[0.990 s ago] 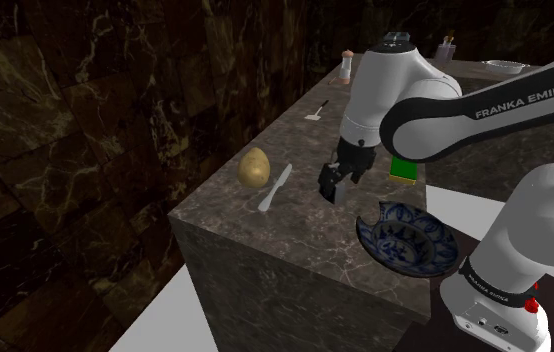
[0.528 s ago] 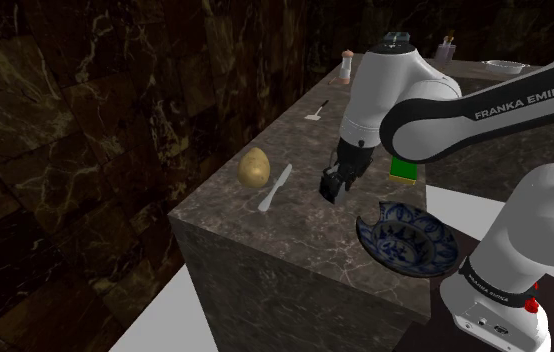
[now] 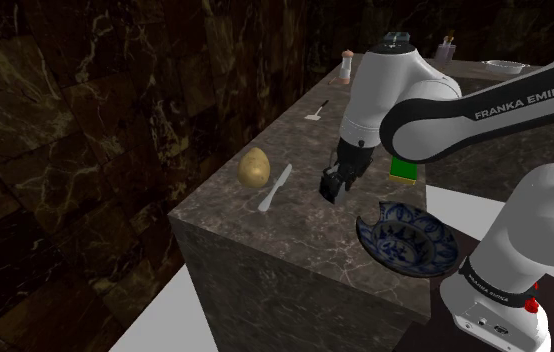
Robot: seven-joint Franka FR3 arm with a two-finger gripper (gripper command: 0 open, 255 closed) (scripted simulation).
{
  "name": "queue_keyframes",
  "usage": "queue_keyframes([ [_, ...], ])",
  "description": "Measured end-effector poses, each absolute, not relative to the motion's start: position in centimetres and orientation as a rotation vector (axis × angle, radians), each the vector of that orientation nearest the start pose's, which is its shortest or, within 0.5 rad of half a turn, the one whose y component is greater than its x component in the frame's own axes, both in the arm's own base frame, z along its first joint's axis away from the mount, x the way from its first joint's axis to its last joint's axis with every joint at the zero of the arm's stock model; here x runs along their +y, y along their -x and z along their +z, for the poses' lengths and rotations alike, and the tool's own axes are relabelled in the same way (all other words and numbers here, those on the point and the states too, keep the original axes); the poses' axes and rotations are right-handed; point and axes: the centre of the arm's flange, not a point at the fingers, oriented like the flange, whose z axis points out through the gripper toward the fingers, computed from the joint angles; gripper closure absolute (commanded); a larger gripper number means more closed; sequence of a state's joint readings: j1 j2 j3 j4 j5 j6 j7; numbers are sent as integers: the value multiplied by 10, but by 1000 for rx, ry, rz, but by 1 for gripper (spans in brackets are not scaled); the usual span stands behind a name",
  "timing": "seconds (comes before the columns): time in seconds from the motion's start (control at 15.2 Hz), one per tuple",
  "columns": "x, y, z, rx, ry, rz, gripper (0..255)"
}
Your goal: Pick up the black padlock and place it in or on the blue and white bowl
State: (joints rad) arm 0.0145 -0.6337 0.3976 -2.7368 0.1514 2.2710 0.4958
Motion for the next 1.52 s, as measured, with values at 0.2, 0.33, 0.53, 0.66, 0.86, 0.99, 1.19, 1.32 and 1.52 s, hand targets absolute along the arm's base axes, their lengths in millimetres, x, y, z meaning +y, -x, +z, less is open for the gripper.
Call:
queue_keyframes([
  [0.2, 141, -332, 416, 363, 3152, -273, 255],
  [0.33, 141, -332, 426, 363, 3152, -273, 255],
  [0.53, 141, -333, 442, 363, 3152, -273, 255],
  [0.66, 140, -332, 453, 363, 3152, -273, 255],
  [0.86, 141, -333, 469, 363, 3152, -273, 255],
  [0.99, 140, -333, 479, 363, 3152, -273, 255],
  [1.19, 140, -332, 495, 363, 3152, -273, 255],
  [1.32, 140, -333, 505, 363, 3152, -272, 255],
  [1.52, 141, -333, 522, 363, 3152, -273, 255],
])
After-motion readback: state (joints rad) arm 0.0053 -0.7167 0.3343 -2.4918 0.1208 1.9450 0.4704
